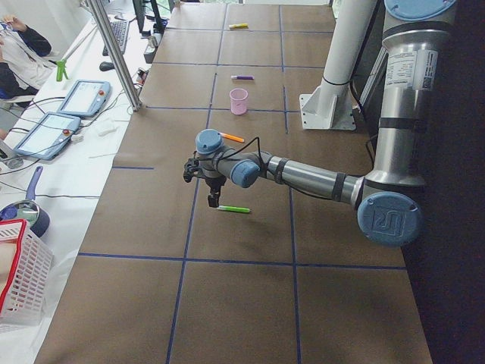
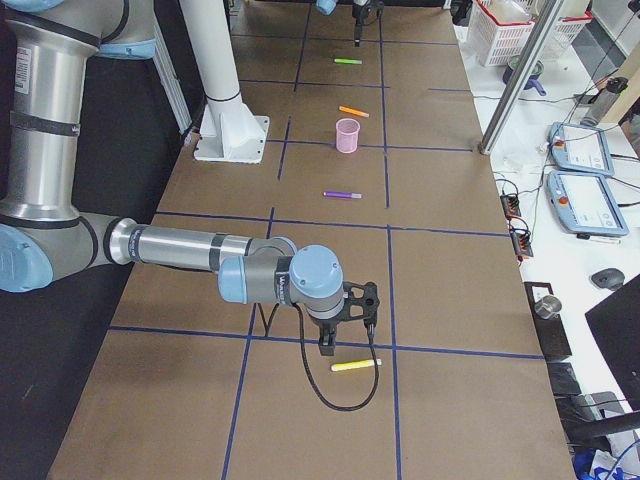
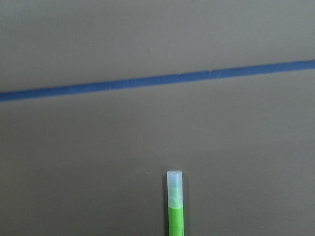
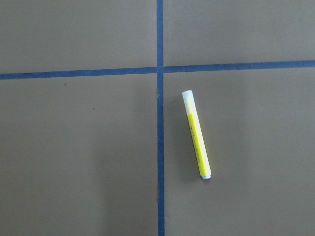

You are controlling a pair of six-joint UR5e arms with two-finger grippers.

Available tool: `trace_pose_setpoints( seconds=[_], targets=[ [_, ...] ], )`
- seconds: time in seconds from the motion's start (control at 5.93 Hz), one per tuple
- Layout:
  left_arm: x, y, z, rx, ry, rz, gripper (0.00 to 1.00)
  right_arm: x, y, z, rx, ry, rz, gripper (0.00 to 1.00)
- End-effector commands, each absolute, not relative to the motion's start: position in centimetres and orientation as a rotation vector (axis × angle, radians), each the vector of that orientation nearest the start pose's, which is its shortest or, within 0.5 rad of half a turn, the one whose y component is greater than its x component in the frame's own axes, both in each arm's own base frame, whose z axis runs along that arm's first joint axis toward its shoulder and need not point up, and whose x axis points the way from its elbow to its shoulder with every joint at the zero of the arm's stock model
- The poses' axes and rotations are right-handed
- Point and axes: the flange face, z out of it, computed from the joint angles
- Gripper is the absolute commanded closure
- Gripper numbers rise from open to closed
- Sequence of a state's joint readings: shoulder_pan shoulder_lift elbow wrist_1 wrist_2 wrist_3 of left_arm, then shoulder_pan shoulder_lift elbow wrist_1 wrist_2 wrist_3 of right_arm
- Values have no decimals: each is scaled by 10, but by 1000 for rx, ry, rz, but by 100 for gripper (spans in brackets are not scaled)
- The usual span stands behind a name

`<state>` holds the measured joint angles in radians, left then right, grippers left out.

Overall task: Collect pens into pen holder
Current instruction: 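Move the left gripper down over the green marker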

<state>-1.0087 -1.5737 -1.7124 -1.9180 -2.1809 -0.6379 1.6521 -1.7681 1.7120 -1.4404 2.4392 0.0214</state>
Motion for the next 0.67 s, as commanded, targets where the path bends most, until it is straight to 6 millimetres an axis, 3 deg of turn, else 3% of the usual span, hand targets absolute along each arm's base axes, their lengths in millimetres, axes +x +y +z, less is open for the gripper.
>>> trace_pose_setpoints(
  seconds=[0.0, 0.51],
  targets=[
    [258, -459, 561, 49, 708, 54, 0, 90, -404, 676, 112, -866, 53, 0],
    [272, -465, 589, 85, 731, 86, 3, 88, -401, 681, 108, -900, 60, 0]
  ],
)
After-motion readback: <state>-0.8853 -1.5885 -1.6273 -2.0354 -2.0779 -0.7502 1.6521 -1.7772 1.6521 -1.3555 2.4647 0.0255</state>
